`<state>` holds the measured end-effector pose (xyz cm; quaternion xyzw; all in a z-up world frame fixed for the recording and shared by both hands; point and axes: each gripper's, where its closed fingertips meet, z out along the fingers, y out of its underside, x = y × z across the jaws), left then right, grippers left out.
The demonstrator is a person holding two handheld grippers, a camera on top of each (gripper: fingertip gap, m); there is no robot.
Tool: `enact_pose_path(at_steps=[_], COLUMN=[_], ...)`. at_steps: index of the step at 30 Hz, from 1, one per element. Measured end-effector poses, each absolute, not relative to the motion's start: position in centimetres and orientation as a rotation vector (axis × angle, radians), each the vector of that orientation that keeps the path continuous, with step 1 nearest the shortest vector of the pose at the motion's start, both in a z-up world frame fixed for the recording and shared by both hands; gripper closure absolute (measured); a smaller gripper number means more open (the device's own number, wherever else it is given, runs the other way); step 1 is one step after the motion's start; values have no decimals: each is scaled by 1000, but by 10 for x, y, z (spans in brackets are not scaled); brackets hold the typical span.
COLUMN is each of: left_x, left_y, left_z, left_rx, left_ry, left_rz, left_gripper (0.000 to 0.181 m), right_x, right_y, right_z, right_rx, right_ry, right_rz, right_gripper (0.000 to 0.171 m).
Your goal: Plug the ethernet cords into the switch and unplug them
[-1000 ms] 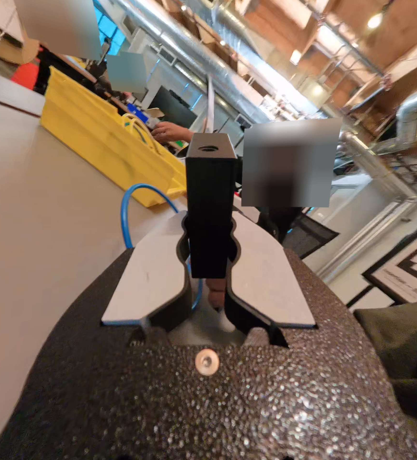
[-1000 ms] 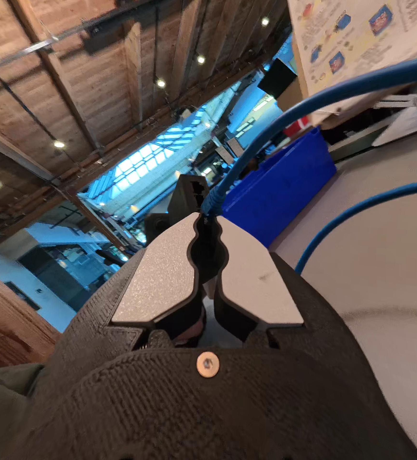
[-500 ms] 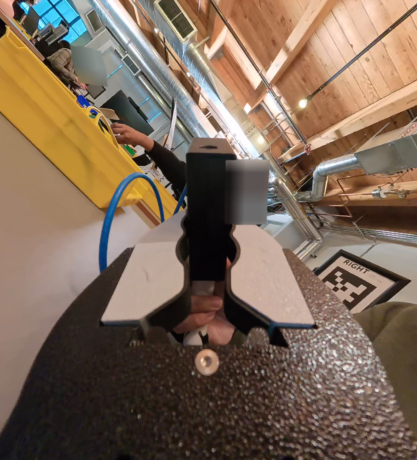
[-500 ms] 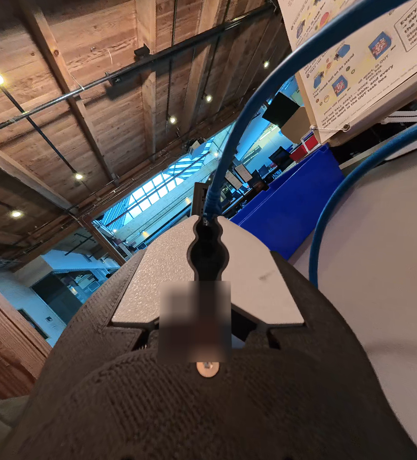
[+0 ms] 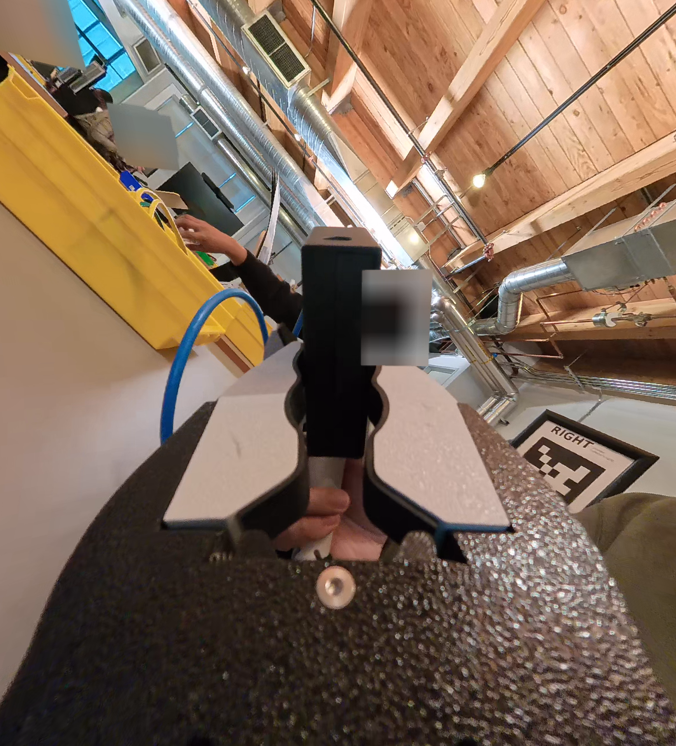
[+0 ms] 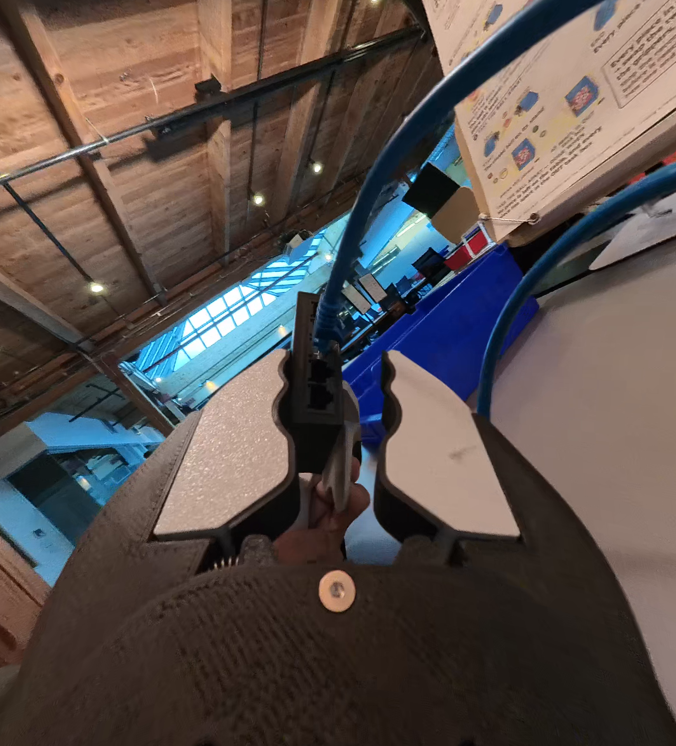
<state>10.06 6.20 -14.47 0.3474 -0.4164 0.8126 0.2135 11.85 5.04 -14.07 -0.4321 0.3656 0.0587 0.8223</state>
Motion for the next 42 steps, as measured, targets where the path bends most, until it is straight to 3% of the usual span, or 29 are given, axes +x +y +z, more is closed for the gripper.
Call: enact_pose_path(at_steps=[2, 9, 42], left_x=[100, 96, 105], left_y=[61, 53, 52], left_z=[-146, -150, -162], left_rx=[966, 936, 1075], left_ry=[-1185, -1220, -1114], left_rz=[2245, 2216, 2176], left_gripper=[155, 155, 155], right_x=[114, 114, 123], right_y=[51, 50, 47], right_z=[-138, -134, -150], right_rx=[-909, -829, -820], right_ry=[753, 754, 830], right_rz=[172, 243, 244], right_gripper=[144, 149, 150])
